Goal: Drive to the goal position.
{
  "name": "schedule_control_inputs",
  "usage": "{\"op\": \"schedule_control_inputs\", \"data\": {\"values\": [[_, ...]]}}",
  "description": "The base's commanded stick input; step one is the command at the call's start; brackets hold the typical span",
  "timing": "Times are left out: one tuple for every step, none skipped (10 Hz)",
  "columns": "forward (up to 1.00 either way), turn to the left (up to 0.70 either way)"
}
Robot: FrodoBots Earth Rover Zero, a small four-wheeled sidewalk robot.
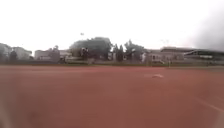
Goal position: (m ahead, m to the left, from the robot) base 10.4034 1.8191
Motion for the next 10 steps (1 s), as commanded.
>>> {"op": "schedule_control_inputs", "data": {"values": [[0.70, 0.00], [0.70, 0.00], [0.70, 0.00], [0.70, 0.00], [0.70, 0.00], [0.70, 0.00], [0.70, 0.00], [0.70, 0.00], [0.70, 0.00], [0.70, 0.00]]}}
